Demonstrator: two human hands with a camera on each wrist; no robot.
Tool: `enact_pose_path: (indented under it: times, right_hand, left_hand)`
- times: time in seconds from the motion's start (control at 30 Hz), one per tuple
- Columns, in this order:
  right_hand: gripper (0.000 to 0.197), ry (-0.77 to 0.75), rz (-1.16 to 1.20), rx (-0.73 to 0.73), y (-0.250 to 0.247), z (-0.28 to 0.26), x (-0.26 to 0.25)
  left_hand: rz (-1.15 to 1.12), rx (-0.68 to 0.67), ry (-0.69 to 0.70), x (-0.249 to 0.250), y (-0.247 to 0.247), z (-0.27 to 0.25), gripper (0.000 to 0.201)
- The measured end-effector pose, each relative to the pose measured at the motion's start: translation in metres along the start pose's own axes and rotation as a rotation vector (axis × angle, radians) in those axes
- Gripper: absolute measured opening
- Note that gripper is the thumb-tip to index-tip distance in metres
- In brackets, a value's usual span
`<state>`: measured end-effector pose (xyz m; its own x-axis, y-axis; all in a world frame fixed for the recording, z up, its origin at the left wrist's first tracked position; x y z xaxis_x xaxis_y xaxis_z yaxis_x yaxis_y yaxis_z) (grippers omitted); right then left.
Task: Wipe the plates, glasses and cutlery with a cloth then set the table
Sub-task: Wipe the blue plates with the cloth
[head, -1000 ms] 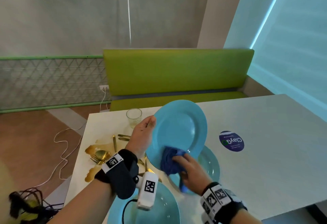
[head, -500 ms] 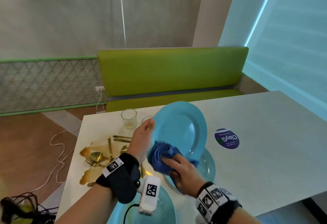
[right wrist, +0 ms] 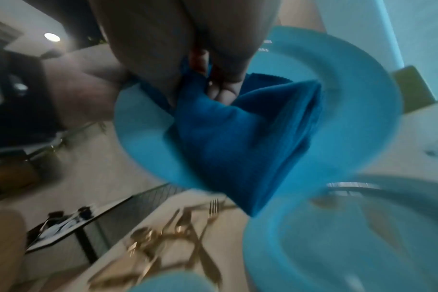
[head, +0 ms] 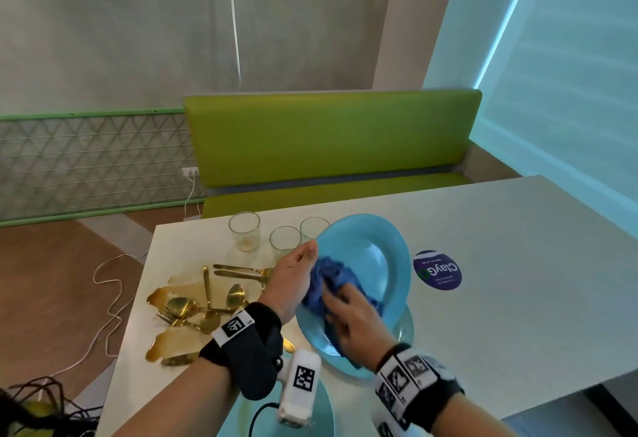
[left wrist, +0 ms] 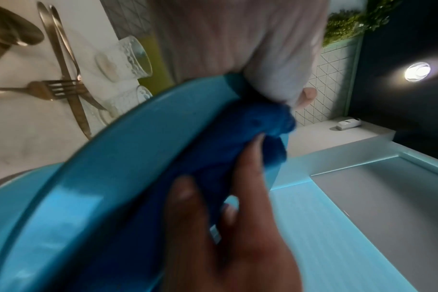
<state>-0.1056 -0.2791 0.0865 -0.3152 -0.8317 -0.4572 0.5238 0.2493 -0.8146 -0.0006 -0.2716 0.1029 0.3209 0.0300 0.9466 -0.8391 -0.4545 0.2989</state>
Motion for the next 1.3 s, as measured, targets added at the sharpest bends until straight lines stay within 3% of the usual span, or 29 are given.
enact_pose_path:
  times: [0.07, 0.13, 0.27, 0.33, 0.43, 0.53, 0.6, 0.7, 0.77, 0.87, 1.07, 1.3]
  right_hand:
    - [0.051, -0.081, -0.058, -0.142, 0.018, -0.024, 0.007]
    - [0.056, -0.075, -0.087, -0.16, 0.012, -0.036, 0.03]
    - [0.06, 0.31, -0.047, 0.151, -0.05, -0.015, 0.097]
    - [0.061, 0.441, -0.023, 0.192, -0.065, -0.002, 0.109]
    - [0.059, 0.433, -0.007, 0.123, -0.058, 0.008, 0.091]
    - [0.061, 0.282, 0.022, -0.156, -0.024, -0.001, 0.067]
    - [0.063, 0.284, 0.016, -0.269, -0.021, -0.011, 0.074]
    - [0.061, 0.5, 0.025, -0.078, -0.069, -0.02, 0.114]
    - [0.057, 0.629, -0.029, 0.069, -0.108, -0.03, 0.14]
    - [0.055, 0.753, -0.072, 0.158, -0.144, -0.054, 0.171]
    - [0.053, 0.911, -0.08, 0.198, -0.168, -0.109, 0.202]
    - [0.053, 0.965, -0.053, 0.104, -0.156, -0.133, 0.217]
  left_hand:
    - [0.034, 0.013, 0.013, 0.001, -0.007, 0.001, 0.032]
    - [0.011, 0.028, 0.008, 0.004, -0.012, 0.002, 0.032]
    - [-0.001, 0.016, -0.037, -0.002, -0.011, 0.003, 0.026]
    - [0.03, 0.004, -0.065, -0.013, -0.003, 0.002, 0.025]
    - [0.035, -0.015, -0.085, -0.027, 0.014, 0.004, 0.027]
    - [0.012, -0.026, -0.15, -0.043, 0.025, 0.01, 0.026]
    - [-0.016, 0.031, -0.215, -0.065, 0.024, 0.017, 0.032]
    - [-0.063, 0.102, -0.333, -0.104, 0.027, 0.025, 0.042]
    - [-0.046, 0.137, -0.403, -0.125, 0.036, 0.025, 0.032]
    - [-0.043, 0.143, -0.524, -0.162, 0.059, 0.021, 0.02]
    - [-0.059, 0.083, -0.674, -0.216, 0.116, 0.015, 0.021]
    - [-0.027, -0.036, -0.743, -0.235, 0.163, 0.012, 0.021]
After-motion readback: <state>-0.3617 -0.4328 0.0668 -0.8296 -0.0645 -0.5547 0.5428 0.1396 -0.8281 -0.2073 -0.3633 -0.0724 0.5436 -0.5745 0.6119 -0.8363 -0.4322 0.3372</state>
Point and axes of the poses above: each hand's wrist, its own z-axis towards the middle knuckle, its own y-axis out of the palm, x = y × z, the point moved 9 cm from there along z, towards the middle knuckle, and after that the axes turned 4 degrees about -z, right-handed, at the moved point
